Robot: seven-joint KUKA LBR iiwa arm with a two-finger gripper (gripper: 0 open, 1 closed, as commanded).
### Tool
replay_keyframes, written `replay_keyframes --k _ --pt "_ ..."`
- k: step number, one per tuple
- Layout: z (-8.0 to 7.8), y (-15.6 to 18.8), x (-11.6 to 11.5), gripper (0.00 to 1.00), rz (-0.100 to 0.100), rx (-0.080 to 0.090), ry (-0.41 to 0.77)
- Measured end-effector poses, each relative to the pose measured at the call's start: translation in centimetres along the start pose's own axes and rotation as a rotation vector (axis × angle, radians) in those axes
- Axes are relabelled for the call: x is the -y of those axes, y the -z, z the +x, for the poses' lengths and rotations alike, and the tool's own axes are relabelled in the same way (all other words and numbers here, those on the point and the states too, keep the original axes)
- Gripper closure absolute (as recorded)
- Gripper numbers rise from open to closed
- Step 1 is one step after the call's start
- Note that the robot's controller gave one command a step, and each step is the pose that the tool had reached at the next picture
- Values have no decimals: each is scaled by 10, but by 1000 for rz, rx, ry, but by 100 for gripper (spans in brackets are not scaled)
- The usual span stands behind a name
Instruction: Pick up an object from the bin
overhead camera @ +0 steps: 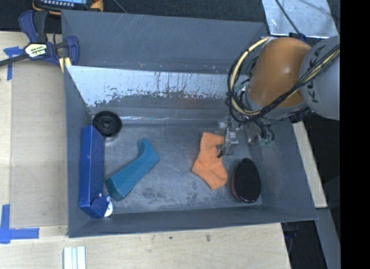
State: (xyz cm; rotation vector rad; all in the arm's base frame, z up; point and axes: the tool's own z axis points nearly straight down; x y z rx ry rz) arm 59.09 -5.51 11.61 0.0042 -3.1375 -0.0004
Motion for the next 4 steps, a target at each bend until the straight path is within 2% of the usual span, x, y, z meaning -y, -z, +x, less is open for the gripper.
replay_keyframes --k 1,2,3,4 --pt "-4 61 -4 100 0 5 3" --pt "-9 50 -9 100 2 23 6" --pt "-7 58 9 100 -2 -7 21" --pt "-24 146 -4 100 1 6 36"
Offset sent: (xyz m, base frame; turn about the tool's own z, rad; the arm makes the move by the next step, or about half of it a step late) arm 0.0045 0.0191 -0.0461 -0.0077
